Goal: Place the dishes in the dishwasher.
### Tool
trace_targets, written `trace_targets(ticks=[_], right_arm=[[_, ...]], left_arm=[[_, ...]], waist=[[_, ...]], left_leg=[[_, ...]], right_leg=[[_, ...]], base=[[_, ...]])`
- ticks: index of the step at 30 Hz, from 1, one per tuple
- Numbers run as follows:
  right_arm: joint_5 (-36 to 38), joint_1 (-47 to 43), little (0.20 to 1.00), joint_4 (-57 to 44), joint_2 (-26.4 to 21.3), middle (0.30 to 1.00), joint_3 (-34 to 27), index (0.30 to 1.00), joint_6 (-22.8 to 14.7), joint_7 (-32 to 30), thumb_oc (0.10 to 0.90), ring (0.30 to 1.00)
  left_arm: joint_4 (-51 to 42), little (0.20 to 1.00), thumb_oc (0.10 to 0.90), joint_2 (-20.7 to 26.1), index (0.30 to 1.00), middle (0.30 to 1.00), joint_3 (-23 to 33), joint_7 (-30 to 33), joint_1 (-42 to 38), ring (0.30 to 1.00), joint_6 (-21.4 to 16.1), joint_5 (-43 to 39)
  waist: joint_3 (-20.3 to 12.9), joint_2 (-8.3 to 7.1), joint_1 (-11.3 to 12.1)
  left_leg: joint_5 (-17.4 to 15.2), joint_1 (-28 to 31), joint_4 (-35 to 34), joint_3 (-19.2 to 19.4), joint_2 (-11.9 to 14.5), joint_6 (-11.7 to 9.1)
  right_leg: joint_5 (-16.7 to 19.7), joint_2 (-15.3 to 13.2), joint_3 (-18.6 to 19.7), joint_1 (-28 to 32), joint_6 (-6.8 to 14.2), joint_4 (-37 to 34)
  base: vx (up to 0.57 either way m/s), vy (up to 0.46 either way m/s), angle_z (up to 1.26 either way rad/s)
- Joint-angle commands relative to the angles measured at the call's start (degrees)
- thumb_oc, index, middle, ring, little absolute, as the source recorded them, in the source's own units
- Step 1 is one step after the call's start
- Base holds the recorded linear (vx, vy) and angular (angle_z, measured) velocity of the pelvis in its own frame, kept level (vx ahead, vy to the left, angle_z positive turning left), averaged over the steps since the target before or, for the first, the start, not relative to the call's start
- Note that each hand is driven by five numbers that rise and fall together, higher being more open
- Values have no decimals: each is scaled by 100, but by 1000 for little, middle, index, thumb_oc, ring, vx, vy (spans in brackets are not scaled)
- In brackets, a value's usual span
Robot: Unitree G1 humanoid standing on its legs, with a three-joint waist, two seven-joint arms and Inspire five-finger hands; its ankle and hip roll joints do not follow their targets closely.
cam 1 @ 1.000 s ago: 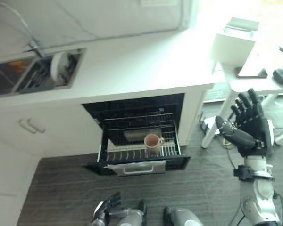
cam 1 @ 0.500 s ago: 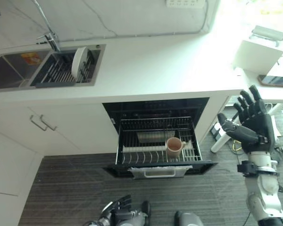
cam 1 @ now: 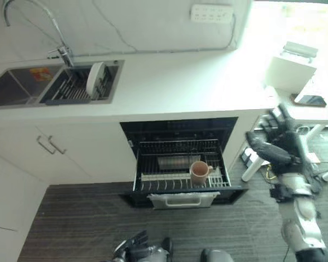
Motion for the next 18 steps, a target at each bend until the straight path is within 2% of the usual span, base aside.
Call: trace_targets(ticks=[1,3,5,7,8,9,12,13,16,18], right_arm=[[-17,-886,900,-547,110,900,9,900,-419,49,800,900],[-175,-823,900,-589,121,900,-39,900,-252,-26,800,900],[-307,-783,900,-612,72,900,-64,900,-178,-23,800,900],[-351,-717,900,-586,-19,900,-108,900,-229,11,800,900],[-351,-680,900,-548,-123,900,-264,900,-387,24,800,900],[-455,-781,900,-493,-172,900,-315,900,-439,-16,800,900],[-519,-826,900,-533,-212,900,-350,900,-363,-29,800,900],[-480,-852,900,-592,-310,900,-370,900,-324,-128,800,900],[-477,-883,900,-620,-345,900,-453,900,-366,-294,800,900],[-430,-847,900,-636,-295,900,-480,900,-418,-322,800,900]], left_arm=[[47,900,800,-104,900,900,-48,-37,-179,900,119,78],[72,900,800,-116,900,900,-158,-29,-124,900,13,351],[50,900,800,-90,900,900,-174,6,-112,900,-6,260],[23,900,800,-41,900,900,-172,-56,-125,900,-26,306],[-36,900,800,-18,900,900,-238,-149,-117,900,-48,423],[-15,900,800,12,900,900,-230,-265,-97,900,-5,587],[155,900,800,22,900,900,-225,-350,-144,900,34,727],[322,900,800,31,900,900,-214,-436,-234,900,34,828],[421,900,800,15,900,900,-316,-402,-380,900,32,886],[421,900,800,30,900,900,-410,-319,-435,900,51,984]], waist=[[204,45,81],[270,83,38],[324,73,-3],[362,13,-42],[454,-106,-4],[473,-44,5],[441,63,-58],[423,145,-138],[409,242,-281],[419,252,-282]], left_leg=[[-816,-101,660,-478,149,-27],[-835,-38,660,-509,137,-7],[-859,61,660,-452,109,10],[-888,200,660,-275,28,66],[-808,305,660,-250,-135,95],[-750,255,660,-360,104,-8],[-567,141,660,-447,534,-228],[-471,86,660,-508,832,-368],[-774,217,660,-277,927,-385],[-894,242,660,-289,815,-317]], right_leg=[[143,327,-312,342,-13,-686],[114,379,-271,407,-76,-686],[112,362,-244,429,-101,-686],[115,279,-224,447,-121,-686],[165,153,-145,507,-123,-686],[158,126,-155,567,-96,-686],[90,71,-188,636,-45,-686],[61,-55,-203,645,16,-686],[170,-424,-285,591,205,-686],[275,-591,-252,580,327,-686]], base=[[132,2,4],[126,21,4],[70,23,0],[45,47,-8],[45,373,8],[48,496,31],[47,560,32],[38,670,19],[12,626,30],[13,369,27]])
